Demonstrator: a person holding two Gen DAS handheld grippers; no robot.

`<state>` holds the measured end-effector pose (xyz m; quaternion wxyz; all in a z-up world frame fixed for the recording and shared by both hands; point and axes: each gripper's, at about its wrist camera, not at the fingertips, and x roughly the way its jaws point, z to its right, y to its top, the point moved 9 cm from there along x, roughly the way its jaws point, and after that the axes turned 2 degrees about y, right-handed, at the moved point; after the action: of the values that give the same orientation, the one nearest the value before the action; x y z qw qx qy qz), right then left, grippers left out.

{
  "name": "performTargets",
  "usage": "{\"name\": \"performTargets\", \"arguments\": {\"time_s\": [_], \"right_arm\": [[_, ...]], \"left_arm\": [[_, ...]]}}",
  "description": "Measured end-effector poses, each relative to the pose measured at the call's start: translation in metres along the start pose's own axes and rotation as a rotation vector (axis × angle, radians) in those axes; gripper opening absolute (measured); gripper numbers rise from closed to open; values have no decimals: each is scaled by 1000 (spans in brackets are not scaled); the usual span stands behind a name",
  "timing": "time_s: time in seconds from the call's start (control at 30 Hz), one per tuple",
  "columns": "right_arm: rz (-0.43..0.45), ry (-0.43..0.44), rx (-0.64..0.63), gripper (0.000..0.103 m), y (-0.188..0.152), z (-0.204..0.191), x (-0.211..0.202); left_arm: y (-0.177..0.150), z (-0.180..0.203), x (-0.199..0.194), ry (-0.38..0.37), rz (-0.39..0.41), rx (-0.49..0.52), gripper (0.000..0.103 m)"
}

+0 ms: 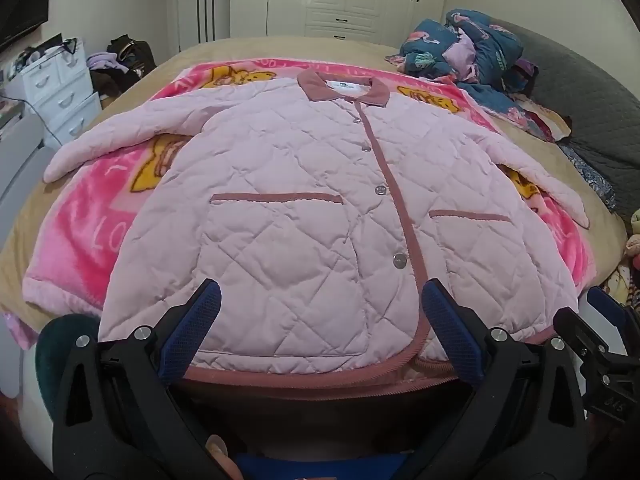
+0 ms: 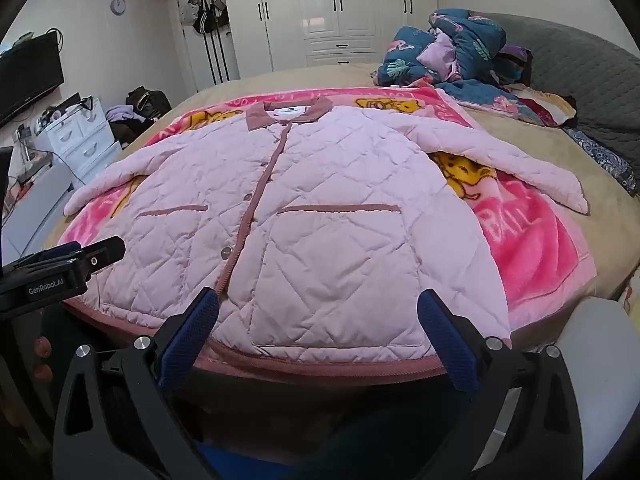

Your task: Fold large clothes

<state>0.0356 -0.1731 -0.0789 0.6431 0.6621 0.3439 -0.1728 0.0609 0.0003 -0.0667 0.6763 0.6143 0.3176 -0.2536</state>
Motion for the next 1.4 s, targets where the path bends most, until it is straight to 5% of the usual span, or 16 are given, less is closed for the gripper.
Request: {"name": "performTargets", "arguments": {"time_s": [1.4], "right_arm": [[6,7,-18,99,1,-10,-4]], "left_arm": [[-1,-1,-1,-14,8,2,94]]}}
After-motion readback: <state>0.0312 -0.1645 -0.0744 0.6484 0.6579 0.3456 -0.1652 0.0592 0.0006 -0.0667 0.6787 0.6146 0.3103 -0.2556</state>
